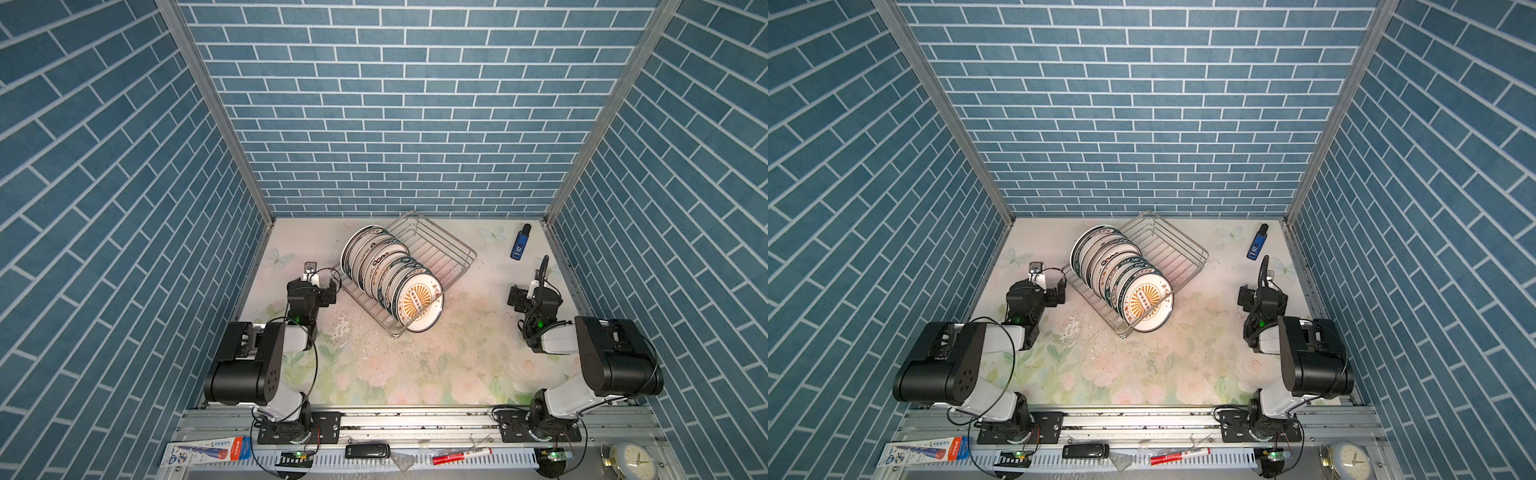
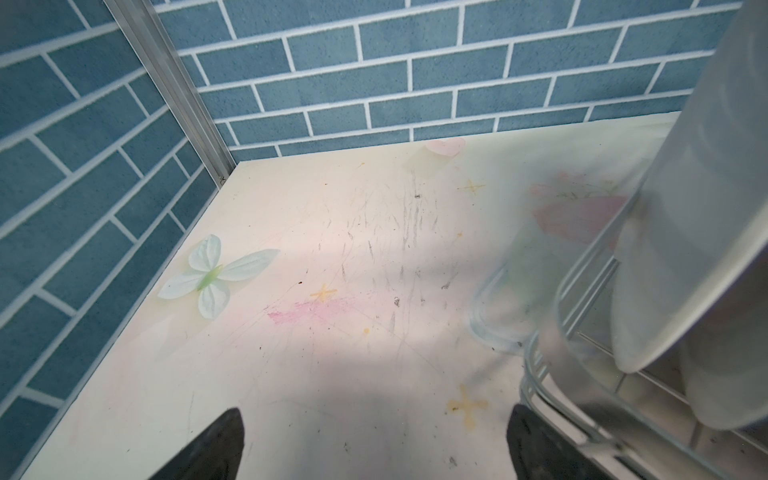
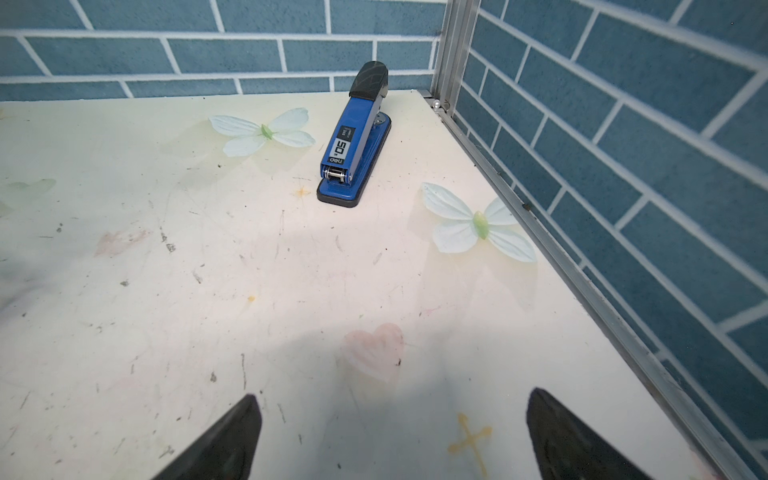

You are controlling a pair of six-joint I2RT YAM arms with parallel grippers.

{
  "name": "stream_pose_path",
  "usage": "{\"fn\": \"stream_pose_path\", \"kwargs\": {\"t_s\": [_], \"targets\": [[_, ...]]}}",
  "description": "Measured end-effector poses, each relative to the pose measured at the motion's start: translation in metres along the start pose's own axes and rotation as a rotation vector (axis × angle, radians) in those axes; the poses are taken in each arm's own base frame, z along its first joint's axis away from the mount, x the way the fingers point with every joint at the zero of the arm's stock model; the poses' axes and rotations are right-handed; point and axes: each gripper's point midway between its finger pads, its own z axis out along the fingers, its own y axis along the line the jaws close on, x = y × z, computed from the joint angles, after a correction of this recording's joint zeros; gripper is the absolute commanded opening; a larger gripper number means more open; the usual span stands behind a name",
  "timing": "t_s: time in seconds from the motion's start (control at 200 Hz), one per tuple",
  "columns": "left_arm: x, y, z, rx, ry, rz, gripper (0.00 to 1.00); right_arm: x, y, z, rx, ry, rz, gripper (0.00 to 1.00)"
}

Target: Unload the plates from the dish rack

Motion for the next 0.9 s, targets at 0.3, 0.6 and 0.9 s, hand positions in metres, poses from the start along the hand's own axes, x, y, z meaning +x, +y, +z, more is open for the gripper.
{"fn": "stream_pose_path", "kwargs": {"t_s": [0.3,0.6,0.9], "targets": [[0.0,0.0,0.0,0.0,0.0,0.0,0.99,0.0,0.0,0.0,0.0,0.0,0.0,0.99],[0.0,0.0,0.0,0.0,0.0,0.0,0.99,0.0001,0.0001,0.0,0.0,0.0,0.0,0.99],[0.0002,0.0001,0.0,-0.001,0.001,0.0,0.99,-0.0038,-0.0004,-0.0018,0.0,-0.008,0.002,0.99]]}}
